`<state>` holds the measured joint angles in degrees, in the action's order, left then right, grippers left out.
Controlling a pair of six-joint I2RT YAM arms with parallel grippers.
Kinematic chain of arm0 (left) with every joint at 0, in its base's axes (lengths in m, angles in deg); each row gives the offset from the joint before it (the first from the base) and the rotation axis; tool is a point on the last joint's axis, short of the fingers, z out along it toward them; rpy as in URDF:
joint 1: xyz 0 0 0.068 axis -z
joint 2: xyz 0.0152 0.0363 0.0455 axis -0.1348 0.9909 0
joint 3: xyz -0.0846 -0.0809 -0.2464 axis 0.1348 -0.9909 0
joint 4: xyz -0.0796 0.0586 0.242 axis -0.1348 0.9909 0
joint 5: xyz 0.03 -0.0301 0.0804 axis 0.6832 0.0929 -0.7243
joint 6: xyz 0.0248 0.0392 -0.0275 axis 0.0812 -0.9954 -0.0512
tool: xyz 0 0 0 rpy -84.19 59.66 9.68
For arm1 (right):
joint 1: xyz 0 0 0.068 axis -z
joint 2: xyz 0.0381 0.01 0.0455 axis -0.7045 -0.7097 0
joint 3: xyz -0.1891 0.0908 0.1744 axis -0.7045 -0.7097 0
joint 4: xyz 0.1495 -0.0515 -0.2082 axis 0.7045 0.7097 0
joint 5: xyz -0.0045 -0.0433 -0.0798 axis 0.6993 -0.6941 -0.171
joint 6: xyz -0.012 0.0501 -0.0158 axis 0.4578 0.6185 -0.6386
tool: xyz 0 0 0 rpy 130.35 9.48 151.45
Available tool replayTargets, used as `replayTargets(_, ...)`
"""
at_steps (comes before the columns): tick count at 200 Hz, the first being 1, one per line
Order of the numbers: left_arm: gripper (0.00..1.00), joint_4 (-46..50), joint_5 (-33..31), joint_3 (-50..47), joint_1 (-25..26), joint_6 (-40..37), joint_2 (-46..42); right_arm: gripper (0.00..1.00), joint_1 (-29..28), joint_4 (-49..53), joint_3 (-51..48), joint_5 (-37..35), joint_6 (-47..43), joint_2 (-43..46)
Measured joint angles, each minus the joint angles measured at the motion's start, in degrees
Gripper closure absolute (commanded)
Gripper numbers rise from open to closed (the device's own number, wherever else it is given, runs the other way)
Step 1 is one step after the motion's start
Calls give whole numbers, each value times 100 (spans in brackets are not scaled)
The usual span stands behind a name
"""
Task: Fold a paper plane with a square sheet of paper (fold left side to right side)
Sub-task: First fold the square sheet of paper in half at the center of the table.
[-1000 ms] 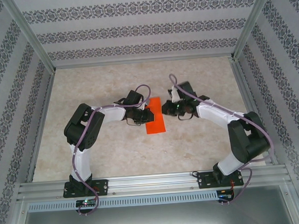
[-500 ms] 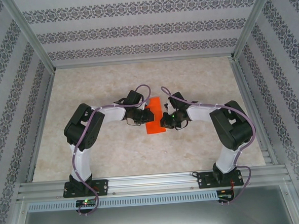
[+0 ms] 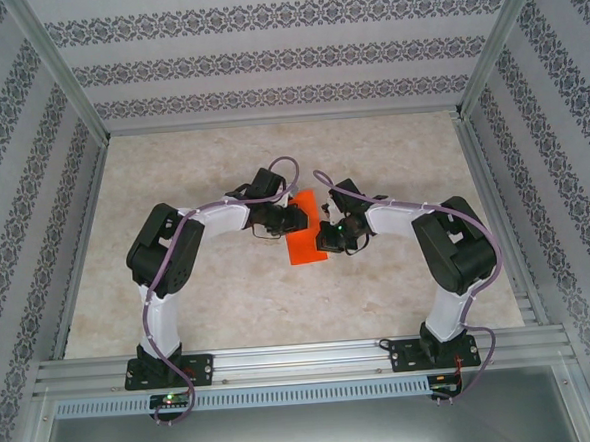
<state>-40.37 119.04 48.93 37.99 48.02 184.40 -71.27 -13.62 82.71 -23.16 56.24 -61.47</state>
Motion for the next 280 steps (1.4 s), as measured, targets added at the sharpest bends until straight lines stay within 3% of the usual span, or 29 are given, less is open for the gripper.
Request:
replayTargets(61,79,0,-170,-59,-249,0,157,100,0,179,114,-35,-149,-59)
replayTargets(151,79,7,98,188,-446,2,385,100,0,153,138,-85,-278,-79)
replayTargets(221,79,332,-205,1292,-852,-22,1016,100,0,129,131,-92,-282,-79)
replayTargets(280,79,903,-92,1982,-909,-33,1390,100,7,52,105,-92,-280,-76)
